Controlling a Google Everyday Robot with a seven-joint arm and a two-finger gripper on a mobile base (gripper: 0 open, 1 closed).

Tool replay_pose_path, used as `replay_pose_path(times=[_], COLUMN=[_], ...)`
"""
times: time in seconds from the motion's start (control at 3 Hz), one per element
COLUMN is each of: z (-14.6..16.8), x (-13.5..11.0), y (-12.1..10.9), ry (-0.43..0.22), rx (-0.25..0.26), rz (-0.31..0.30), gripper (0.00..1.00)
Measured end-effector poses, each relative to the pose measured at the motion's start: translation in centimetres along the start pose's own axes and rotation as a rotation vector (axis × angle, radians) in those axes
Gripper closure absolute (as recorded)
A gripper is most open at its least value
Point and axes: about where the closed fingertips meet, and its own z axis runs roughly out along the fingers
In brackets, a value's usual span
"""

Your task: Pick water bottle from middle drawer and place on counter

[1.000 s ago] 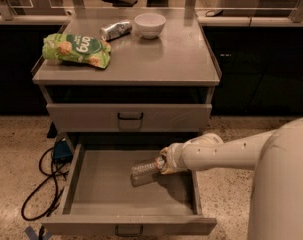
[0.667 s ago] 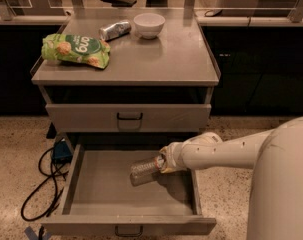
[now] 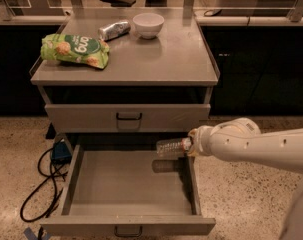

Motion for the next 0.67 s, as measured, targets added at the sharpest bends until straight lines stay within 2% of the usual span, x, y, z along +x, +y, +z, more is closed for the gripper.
replay_pose_path(times=[0.33,0.67], z=[-7.68,-7.66], x=[-0.45,-0.47], y=[-6.62,-6.61], ry=[0.066,0.066], rx=[0.106,0.105], rz=[-0.01,-0.01], gripper=[1.0,1.0])
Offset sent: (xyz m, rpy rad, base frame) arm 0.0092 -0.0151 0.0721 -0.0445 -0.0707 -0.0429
